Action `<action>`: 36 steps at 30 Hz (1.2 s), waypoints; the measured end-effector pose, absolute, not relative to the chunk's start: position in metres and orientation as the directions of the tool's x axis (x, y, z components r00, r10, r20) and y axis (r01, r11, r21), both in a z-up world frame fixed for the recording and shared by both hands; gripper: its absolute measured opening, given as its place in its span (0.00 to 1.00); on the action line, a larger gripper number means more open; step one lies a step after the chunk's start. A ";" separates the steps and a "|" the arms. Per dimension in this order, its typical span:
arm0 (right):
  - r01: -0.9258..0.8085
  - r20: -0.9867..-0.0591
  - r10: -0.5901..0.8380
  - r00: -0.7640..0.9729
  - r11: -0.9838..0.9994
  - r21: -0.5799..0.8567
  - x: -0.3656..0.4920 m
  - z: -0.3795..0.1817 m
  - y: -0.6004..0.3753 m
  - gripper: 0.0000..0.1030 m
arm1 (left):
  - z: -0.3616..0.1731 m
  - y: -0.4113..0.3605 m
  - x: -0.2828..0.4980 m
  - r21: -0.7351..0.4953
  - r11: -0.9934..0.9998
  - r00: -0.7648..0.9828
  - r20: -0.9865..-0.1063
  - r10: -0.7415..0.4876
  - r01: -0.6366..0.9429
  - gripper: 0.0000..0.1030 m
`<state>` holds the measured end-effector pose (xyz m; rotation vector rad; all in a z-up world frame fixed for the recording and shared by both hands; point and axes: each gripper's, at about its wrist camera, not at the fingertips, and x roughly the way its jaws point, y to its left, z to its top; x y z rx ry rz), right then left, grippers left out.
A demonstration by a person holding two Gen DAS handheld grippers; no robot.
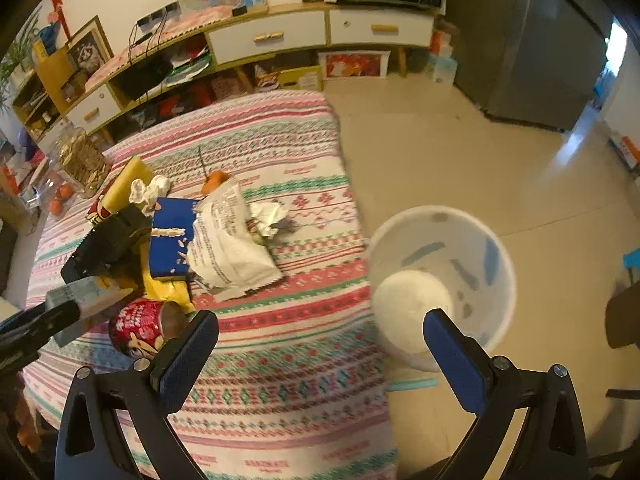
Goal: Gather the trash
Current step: 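Grasp the light blue carton with the left tool while the right tool grasps the white paper bag, then carry the carton and paper bag with both tools over the white bin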
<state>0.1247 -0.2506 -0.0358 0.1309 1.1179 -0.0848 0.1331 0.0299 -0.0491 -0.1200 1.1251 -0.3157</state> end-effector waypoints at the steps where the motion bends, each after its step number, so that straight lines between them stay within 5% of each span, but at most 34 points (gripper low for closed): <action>1: 0.129 -0.903 0.000 0.429 0.990 0.062 0.130 -0.040 -0.247 1.00 | -0.048 0.033 0.132 -0.257 0.948 0.396 -0.863 -0.313 0.187 0.57; 3: 0.116 -0.909 0.007 0.417 0.991 0.061 0.140 -0.048 -0.238 1.00 | -0.045 0.040 0.130 -0.262 0.946 0.406 -0.857 -0.318 0.190 0.48; 15: -0.013 -0.916 -0.042 0.399 0.999 -0.052 0.182 -0.088 -0.189 0.97 | -0.034 0.063 0.121 -0.309 0.929 0.410 -0.834 -0.368 0.206 0.42; 17: -0.016 -0.918 -0.048 0.393 0.998 -0.058 0.186 -0.093 -0.187 0.89 | -0.030 0.064 0.117 -0.311 0.925 0.415 -0.828 -0.377 0.218 0.39; 20: -0.018 -0.926 -0.018 0.376 0.999 -0.027 0.190 -0.097 -0.188 0.61 | -0.026 0.065 0.113 -0.306 0.923 0.422 -0.824 -0.379 0.232 0.38; 26: -0.023 -0.919 0.038 0.393 0.999 0.032 0.185 -0.085 -0.193 0.37 | -0.026 0.068 0.113 -0.288 0.931 0.434 -0.826 -0.360 0.225 0.37; 27: -0.030 -0.917 0.058 0.395 0.998 0.051 0.184 -0.082 -0.194 0.18 | -0.025 0.069 0.112 -0.288 0.931 0.439 -0.823 -0.360 0.224 0.37; 36: -0.059 -0.891 0.157 0.427 0.988 0.145 0.160 -0.053 -0.205 0.12 | -0.003 0.064 0.103 -0.286 0.922 0.493 -0.782 -0.381 0.260 0.37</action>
